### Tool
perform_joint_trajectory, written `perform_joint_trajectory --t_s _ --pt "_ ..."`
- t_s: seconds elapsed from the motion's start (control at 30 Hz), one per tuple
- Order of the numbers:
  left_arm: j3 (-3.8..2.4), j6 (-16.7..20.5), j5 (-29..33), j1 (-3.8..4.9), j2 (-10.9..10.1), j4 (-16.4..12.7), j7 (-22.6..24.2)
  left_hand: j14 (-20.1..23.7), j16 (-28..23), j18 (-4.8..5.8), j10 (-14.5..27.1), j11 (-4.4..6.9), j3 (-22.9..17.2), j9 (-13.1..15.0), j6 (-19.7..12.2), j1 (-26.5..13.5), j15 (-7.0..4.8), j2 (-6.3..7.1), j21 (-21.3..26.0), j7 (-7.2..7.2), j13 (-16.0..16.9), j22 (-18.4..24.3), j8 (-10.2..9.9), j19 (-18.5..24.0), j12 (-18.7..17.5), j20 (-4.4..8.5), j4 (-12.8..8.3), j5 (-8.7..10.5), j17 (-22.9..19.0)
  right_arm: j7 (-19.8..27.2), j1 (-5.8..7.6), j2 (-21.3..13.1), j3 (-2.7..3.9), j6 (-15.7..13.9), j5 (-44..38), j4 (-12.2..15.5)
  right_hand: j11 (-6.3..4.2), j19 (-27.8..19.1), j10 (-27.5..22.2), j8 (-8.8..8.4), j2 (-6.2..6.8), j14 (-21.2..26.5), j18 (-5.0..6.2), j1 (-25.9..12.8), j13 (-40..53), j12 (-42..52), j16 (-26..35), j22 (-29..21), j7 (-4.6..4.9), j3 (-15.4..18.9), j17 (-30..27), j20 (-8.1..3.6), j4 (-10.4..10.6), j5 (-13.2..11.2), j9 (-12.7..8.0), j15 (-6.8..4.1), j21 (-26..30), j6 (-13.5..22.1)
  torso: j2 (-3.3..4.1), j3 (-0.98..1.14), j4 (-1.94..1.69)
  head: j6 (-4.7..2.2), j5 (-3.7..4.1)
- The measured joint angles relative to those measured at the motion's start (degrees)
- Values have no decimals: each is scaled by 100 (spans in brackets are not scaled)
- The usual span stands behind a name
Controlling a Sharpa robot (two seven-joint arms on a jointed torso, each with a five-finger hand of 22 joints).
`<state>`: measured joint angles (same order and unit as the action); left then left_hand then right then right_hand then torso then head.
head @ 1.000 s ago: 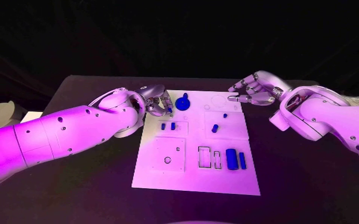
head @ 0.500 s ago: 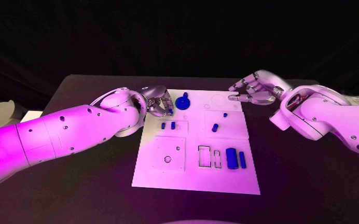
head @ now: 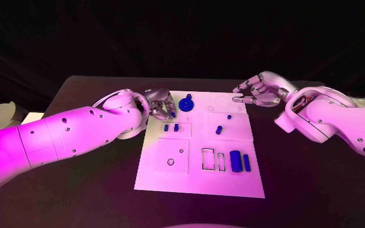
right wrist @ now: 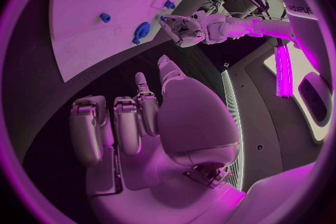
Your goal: Assemble the parts on the task board
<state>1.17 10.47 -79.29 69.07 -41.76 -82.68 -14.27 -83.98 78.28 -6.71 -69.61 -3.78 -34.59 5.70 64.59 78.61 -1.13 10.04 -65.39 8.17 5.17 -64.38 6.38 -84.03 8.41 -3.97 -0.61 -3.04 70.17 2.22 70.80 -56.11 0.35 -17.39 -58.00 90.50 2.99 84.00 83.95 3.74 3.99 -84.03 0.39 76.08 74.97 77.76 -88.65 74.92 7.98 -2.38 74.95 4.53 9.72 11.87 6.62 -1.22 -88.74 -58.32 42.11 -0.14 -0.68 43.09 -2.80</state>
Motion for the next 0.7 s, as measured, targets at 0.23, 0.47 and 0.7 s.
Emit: perform_joint_trajectory --t_s 0.23,0.47,0.7 --pt "8 -26 0 -7 42 32 -13 0 0 0 0 0 0 0 0 0 0 0 0 0 0 6 0 0 -25 0 0 0 -5 1 0 0 0 0 0 2 0 0 0 0 0 0 -1 0 0 0 0 -1 0 0 0 0 0 0 0 0 0 0 2 -1 3 9 -3" --pt "21 -38 0 -37 80 37 -13 0 0 0 0 0 0 0 -1 0 0 0 0 0 -1 6 -1 0 -25 0 0 0 -11 1 0 3 0 0 0 2 0 0 0 0 0 0 0 0 0 0 0 -1 0 0 -1 0 0 0 -1 0 0 0 3 0 5 21 -1" --pt "20 -50 0 -38 82 45 -13 0 0 0 0 0 0 -1 -1 -17 0 -17 0 -1 -1 13 -1 0 -25 0 0 0 -11 1 0 2 0 1 0 0 0 0 0 0 0 0 0 0 0 0 0 -1 0 0 -1 0 0 0 -1 0 0 0 1 2 3 23 5"
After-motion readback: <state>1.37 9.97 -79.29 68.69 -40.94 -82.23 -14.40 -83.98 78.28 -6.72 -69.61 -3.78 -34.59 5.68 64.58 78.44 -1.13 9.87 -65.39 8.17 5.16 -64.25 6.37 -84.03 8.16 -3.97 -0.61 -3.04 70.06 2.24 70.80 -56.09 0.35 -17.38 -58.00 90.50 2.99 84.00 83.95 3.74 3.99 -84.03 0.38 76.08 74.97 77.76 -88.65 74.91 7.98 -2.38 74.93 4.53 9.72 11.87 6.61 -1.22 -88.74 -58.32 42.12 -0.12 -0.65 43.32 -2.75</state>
